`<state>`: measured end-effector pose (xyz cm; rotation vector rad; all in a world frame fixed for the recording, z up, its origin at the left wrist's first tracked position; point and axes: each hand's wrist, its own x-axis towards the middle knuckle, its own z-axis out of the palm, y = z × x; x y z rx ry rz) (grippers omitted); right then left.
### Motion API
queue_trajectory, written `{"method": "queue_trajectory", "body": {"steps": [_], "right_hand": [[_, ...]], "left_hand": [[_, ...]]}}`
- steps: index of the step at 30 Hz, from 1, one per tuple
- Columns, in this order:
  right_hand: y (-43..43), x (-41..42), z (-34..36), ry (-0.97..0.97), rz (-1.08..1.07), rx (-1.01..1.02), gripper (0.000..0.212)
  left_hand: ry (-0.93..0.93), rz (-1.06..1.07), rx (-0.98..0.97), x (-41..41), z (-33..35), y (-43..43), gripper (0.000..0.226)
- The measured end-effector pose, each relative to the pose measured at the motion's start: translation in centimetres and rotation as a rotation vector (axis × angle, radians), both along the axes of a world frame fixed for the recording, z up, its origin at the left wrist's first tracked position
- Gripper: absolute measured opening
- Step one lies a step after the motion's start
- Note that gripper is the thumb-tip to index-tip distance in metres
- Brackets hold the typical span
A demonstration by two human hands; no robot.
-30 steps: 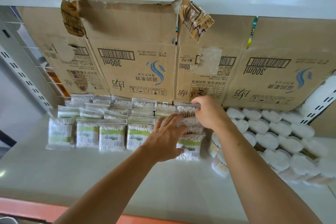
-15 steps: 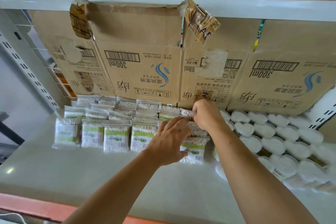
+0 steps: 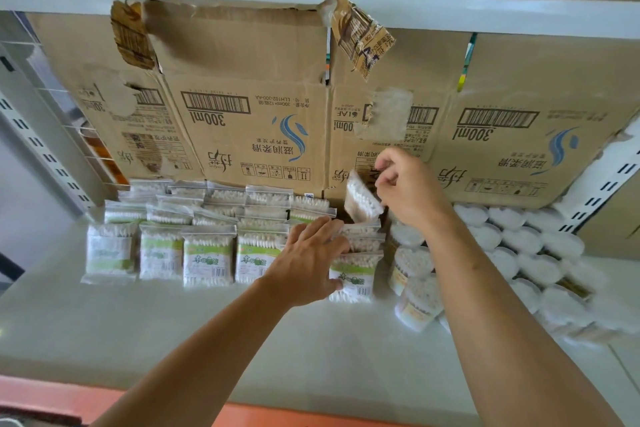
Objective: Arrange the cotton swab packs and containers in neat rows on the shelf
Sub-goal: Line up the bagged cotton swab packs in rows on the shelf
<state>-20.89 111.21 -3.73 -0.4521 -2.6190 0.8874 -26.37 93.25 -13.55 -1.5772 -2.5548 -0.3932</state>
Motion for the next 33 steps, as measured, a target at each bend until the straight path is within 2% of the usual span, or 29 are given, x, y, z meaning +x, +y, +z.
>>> {"method": "queue_trajectory", "body": {"steps": [4, 7, 13, 17, 22, 30, 33], "right_hand": [[0.2, -0.4, -1.2, -0.179, 0.062, 0.074, 0.021], [-0.3, -1.1, -2.2, -0.194, 0.023, 0.091, 0.02], [-2.0, -3.5, -3.9, -0.394, 0.011, 0.214, 0.02], [-2.0, -3.3, -4.3, -0.281, -0.05, 0.201, 0.007], [-1.5, -1.8, -2.3, -0.053, -0.095, 0.029, 0.012], [-1.9, 0.1, -1.3, 0.1, -0.15, -0.212, 0.009], [-1.9, -0.2, -1.6, 0.156, -0.189, -0.361, 0.017]], "left_hand": [[-0.009, 0.009, -0.033, 0.1, 0.2, 0.0, 0.053], [-0.01, 0.011, -0.022, 0.2, 0.2, 0.0, 0.053], [-0.023, 0.018, -0.001, 0.4, 0.0, -0.1, 0.053], [-0.035, 0.018, 0.006, 0.4, -0.1, -0.1, 0.052], [-0.022, 0.015, 0.014, 0.2, -0.4, -0.1, 0.055], [-0.007, -0.007, 0.018, 0.3, -0.5, -0.3, 0.053], [0.004, -0.008, 0.004, 0.3, -0.4, -0.3, 0.055]]}}
